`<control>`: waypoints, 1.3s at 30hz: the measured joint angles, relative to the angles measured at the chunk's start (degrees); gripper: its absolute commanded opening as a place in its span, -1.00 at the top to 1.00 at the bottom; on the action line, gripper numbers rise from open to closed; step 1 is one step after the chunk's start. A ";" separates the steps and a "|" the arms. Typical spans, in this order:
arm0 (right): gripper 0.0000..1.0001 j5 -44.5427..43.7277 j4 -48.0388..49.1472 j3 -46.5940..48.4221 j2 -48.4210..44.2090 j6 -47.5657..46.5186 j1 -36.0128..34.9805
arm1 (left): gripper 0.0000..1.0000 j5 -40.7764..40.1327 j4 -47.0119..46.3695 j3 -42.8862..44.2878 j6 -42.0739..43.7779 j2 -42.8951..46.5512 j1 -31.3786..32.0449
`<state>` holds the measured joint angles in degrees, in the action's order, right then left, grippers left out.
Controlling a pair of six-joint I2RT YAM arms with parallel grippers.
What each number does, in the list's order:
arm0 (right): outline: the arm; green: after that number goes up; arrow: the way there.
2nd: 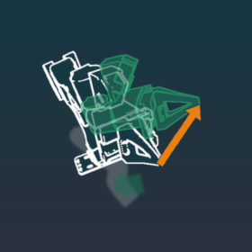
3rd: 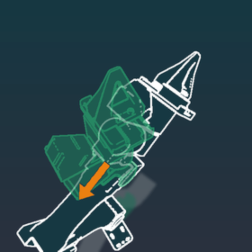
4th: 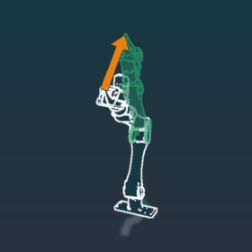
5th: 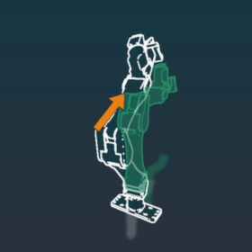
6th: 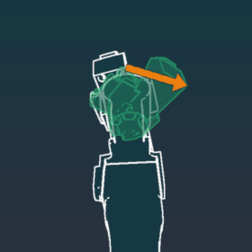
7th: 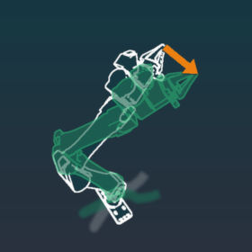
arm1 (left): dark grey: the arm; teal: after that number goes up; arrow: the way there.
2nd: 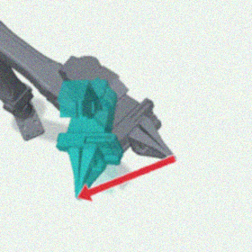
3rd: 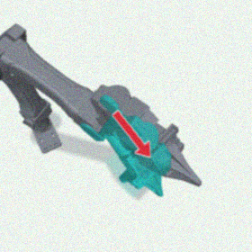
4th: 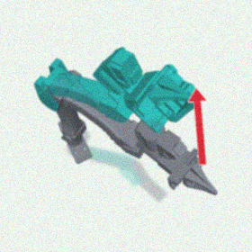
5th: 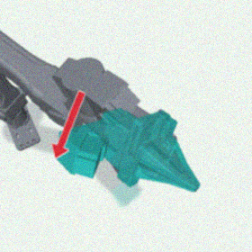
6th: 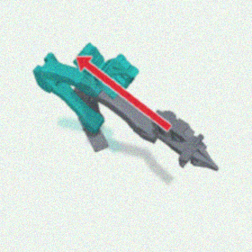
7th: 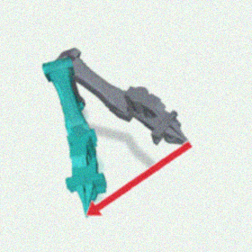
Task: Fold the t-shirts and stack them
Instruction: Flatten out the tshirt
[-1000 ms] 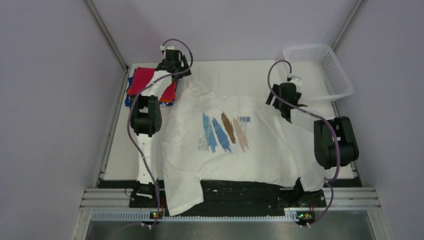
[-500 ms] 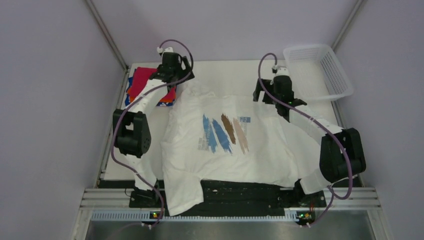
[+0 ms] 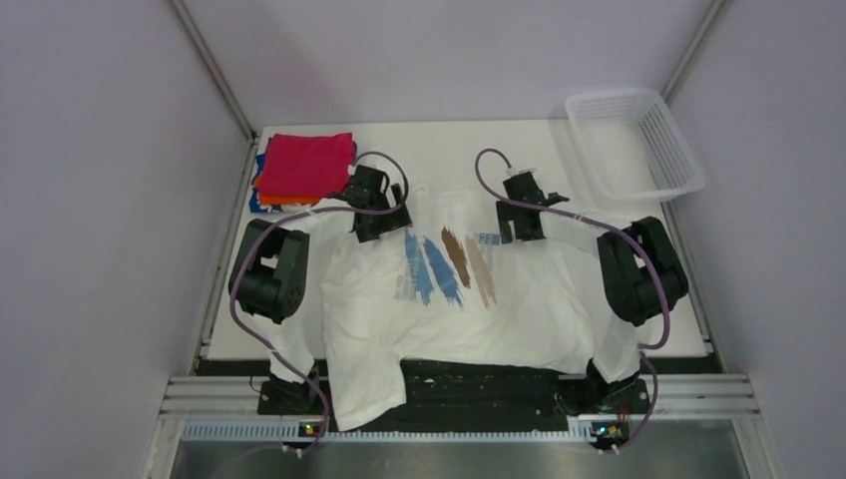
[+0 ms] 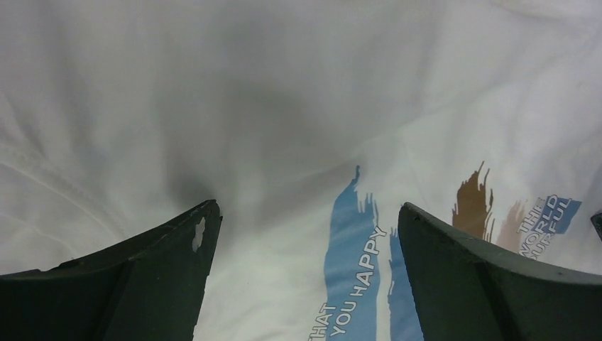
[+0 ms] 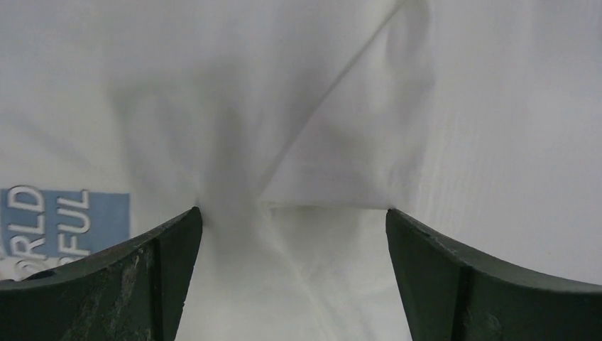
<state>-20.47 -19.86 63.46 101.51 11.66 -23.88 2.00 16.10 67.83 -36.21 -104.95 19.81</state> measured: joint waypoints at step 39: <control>-0.97 -19.87 -4.46 -3.06 -16.94 5.53 16.20 | -0.97 -2.23 -3.48 -3.85 -1.70 1.31 -5.44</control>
<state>-40.34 -24.32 60.40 84.58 17.19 -7.68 -0.23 12.62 63.99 -37.91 -103.63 14.37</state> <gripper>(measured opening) 0.987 0.986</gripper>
